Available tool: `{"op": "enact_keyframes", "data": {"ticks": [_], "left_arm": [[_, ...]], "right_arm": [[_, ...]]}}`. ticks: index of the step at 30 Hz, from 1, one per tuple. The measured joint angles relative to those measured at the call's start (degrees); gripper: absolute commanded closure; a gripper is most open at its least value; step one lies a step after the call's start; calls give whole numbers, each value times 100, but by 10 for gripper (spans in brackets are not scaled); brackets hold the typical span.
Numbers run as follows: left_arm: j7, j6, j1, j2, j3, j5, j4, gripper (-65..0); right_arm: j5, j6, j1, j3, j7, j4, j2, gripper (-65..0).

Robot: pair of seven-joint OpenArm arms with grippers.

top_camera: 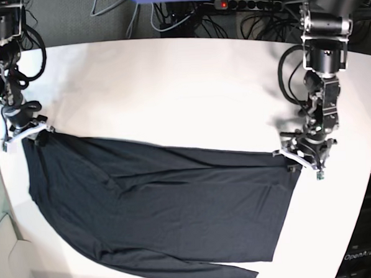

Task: Fold the T-shirt properly
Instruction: 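Pull the held hem back toward the robot base, spreading the shirt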

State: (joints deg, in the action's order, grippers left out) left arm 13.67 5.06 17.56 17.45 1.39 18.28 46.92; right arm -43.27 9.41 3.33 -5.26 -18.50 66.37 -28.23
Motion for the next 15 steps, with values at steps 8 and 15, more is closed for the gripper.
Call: {"op": "enact_keyframes", "data": {"ticks": [8,15], "left_arm": [[-90,83,-175,210,0,85,35,-302],[-164,85,-365,402,2,173,109,-302]], "right_arm": [[-26,2,184,0,13,107,-52,-160],[-28,511,387,-42,76,122,-98,-160]]}}
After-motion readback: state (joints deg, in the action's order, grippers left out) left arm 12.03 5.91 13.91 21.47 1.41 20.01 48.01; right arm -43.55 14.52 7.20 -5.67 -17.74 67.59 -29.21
